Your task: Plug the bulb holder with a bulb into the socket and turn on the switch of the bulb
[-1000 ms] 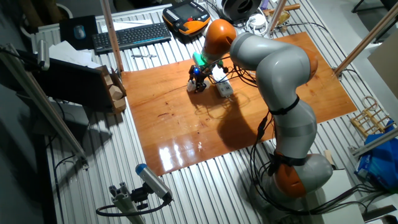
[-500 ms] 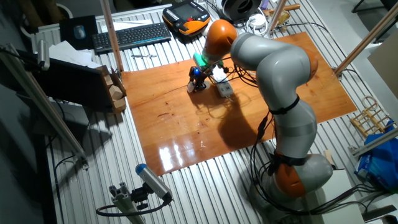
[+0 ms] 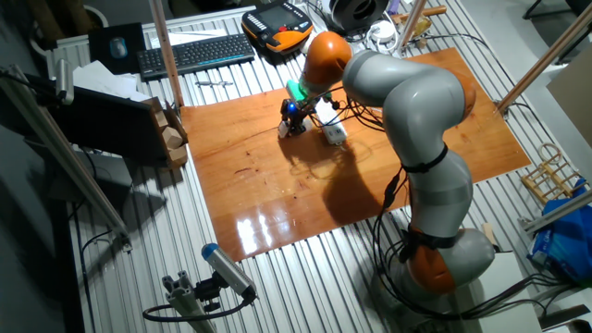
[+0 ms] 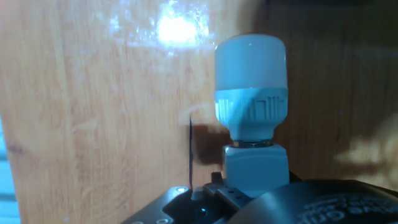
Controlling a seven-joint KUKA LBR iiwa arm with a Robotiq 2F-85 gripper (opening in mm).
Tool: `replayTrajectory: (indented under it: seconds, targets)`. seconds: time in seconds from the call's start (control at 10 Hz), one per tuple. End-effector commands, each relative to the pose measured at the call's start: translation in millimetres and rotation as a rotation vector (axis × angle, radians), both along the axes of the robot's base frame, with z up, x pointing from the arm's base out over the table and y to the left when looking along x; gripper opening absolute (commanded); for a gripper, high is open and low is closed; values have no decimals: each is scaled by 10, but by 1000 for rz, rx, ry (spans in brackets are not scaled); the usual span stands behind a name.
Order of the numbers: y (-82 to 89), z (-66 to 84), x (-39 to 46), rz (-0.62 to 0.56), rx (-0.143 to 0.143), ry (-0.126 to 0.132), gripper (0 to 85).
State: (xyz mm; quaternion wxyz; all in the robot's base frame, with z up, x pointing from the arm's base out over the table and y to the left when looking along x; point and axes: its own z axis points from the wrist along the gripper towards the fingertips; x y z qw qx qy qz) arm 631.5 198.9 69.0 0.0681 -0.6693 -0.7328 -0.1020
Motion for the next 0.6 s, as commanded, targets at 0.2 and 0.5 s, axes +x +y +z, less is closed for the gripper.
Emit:
replayTrajectory:
  seconds: [0.2,0.5]
  targets:
    - [83,323,-57,44,-49,-19,0]
    - [135,544,-112,71,-141,-52,0]
